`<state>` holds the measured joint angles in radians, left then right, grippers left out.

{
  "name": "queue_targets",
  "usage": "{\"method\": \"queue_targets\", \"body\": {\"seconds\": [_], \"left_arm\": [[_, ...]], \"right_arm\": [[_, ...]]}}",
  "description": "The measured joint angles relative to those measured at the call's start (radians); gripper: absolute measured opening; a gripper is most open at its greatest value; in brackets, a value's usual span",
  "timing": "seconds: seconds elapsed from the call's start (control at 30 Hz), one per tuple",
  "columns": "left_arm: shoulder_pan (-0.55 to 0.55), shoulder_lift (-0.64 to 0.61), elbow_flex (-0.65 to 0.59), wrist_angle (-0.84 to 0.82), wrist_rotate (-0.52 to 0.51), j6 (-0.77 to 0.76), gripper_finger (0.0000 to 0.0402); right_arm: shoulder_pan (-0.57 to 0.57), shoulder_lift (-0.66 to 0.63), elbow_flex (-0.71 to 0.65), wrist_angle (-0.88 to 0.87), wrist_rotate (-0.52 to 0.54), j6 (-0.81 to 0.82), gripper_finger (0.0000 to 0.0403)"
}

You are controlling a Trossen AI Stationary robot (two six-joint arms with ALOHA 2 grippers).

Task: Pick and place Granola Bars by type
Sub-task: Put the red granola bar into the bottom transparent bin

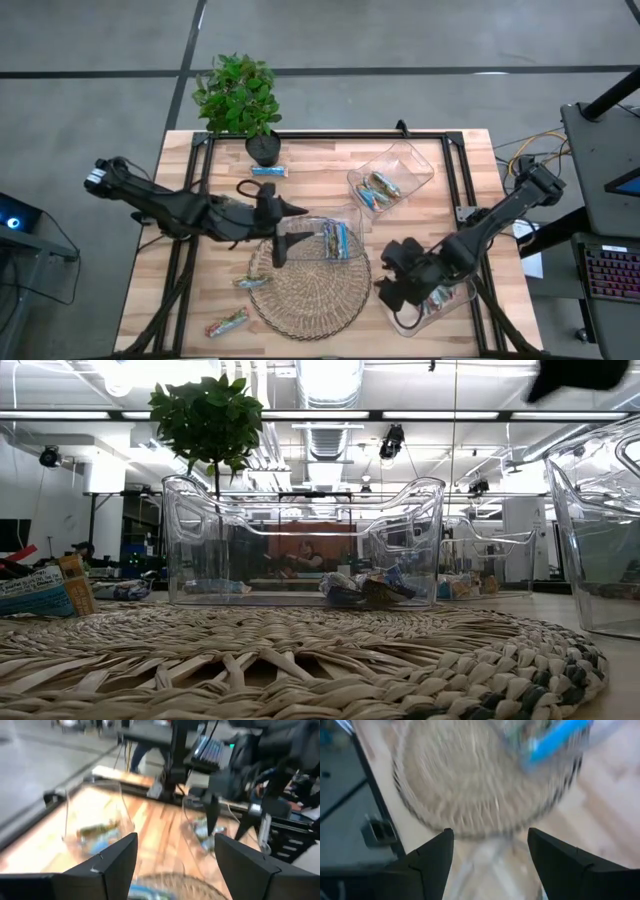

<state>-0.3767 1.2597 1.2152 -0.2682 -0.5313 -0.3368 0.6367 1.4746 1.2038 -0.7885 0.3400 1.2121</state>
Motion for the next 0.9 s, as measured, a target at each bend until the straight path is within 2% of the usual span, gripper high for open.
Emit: {"method": "queue_targets", "body": {"seconds": [0.17,0.33,0.53,0.9], "left_arm": [[-0.049,-0.034,-0.005,-0.147,0.001,-0.138,0.0245],[-0.118,-0.051,-0.003,-0.299,0.003,-0.259,0.0245],[-0.203,-0.066,-0.003,-0.389,0.028,-0.422,0.0245],[-0.367,-0.056,-0.044,-0.492,0.135,-0.720,0.0245]], "right_arm": [[-0.001,0.000,0.080,0.002,0.104,-0.121,0.0244],[-0.002,0.000,0.127,0.005,0.146,-0.220,0.0240],[-0.003,0.000,0.133,0.008,0.210,-0.277,0.0245],[-0.042,0.000,0.132,0.025,0.214,-0.327,0.0261]]}}
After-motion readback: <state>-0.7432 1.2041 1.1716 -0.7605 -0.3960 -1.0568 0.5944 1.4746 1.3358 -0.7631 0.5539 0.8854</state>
